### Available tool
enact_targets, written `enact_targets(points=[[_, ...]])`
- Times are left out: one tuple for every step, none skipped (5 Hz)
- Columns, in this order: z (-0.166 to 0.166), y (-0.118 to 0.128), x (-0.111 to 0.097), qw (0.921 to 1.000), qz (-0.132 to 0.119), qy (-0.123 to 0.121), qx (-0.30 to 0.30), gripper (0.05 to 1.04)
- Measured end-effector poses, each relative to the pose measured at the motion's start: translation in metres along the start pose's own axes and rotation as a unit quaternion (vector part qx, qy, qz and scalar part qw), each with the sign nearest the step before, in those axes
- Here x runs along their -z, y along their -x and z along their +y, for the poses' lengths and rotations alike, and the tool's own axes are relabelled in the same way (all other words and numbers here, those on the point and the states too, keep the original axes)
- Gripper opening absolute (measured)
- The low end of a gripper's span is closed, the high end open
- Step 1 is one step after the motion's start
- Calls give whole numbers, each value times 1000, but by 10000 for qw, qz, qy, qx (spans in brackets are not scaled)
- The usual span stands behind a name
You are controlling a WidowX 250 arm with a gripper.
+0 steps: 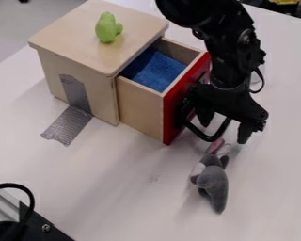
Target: Picked up and dropped the toy in the same spot
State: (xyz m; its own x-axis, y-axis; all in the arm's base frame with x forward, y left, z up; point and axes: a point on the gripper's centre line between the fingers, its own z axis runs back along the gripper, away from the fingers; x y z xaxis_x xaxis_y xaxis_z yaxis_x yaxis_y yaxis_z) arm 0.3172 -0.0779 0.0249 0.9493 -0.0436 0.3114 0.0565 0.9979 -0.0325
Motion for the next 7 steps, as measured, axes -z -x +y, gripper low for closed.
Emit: enact_targets(points=[[1, 6, 6, 9999, 126, -33, 10, 1000], [2, 10, 1, 9996, 240, -173, 13, 1000], [-6, 4, -18, 9997, 5, -251, 74, 1000], [-16, -9, -35, 9991, -230, -308, 156, 1000], [-36, -5, -43, 9983, -260, -312, 408, 1000], [-49, 11, -45, 9989, -150, -187, 391, 1000], [-49, 39, -39, 9996, 136, -51, 251, 1000]])
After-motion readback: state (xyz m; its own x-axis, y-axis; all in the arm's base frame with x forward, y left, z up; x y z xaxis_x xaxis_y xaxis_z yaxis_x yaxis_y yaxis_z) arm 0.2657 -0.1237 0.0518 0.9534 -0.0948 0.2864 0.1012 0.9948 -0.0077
